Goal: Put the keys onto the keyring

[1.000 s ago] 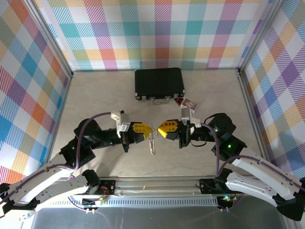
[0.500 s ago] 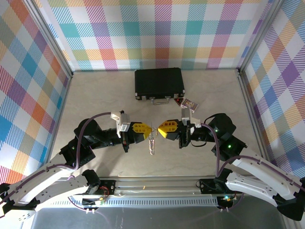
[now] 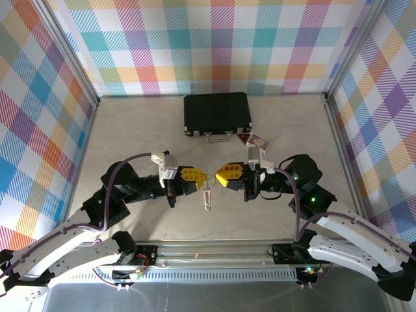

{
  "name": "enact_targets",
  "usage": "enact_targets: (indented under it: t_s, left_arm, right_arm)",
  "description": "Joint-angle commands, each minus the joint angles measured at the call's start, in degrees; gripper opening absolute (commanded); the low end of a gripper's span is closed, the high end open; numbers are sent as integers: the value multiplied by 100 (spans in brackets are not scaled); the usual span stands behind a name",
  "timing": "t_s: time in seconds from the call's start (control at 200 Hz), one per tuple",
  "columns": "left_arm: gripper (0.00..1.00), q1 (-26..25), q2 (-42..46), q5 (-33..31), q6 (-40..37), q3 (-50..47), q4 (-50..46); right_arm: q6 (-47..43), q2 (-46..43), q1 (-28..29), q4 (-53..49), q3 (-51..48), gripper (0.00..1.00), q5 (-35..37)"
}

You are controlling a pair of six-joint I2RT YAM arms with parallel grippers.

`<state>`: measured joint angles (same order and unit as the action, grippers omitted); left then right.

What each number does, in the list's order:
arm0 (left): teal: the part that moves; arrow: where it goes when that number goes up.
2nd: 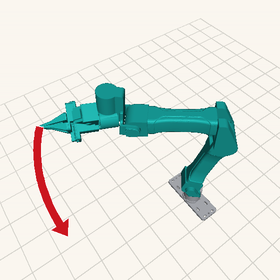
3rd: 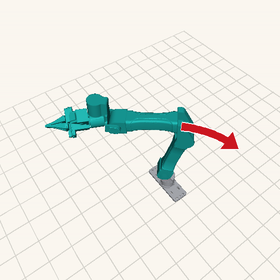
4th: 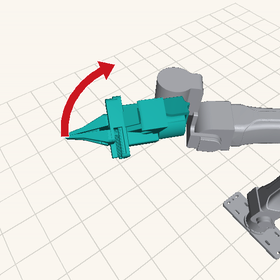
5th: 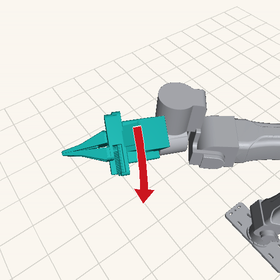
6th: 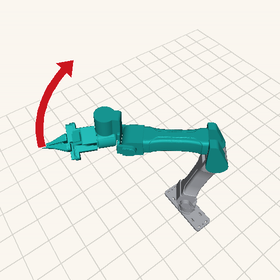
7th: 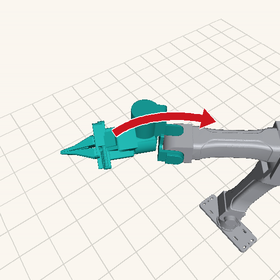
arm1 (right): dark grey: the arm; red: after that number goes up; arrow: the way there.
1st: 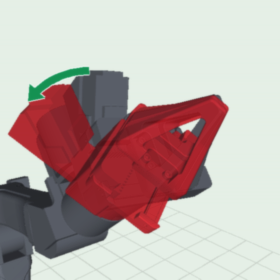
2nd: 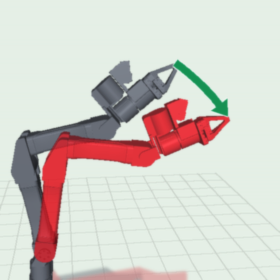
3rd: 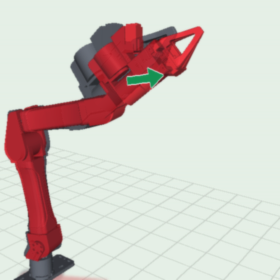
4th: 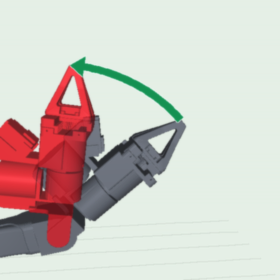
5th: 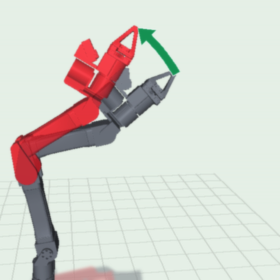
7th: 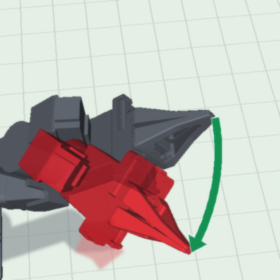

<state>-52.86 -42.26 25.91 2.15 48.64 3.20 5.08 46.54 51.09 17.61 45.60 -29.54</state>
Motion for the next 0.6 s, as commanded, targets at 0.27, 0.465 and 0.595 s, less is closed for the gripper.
enact_targets:
  t_s: [0.27, 0.465, 0.595]
  left_arm:
    - [0, -58, 51, 37, 56, 86, 304]
    - [0, -58, 50, 37, 41, 86, 317]
    - [0, -58, 51, 48, 48, 89, 326]
  right_arm:
    - [-165, 60, 50, 252, -79, 0, -30]
    - [-174, 65, 53, 241, -84, 0, -25]
    - [-157, 65, 59, 239, -92, 0, -28]
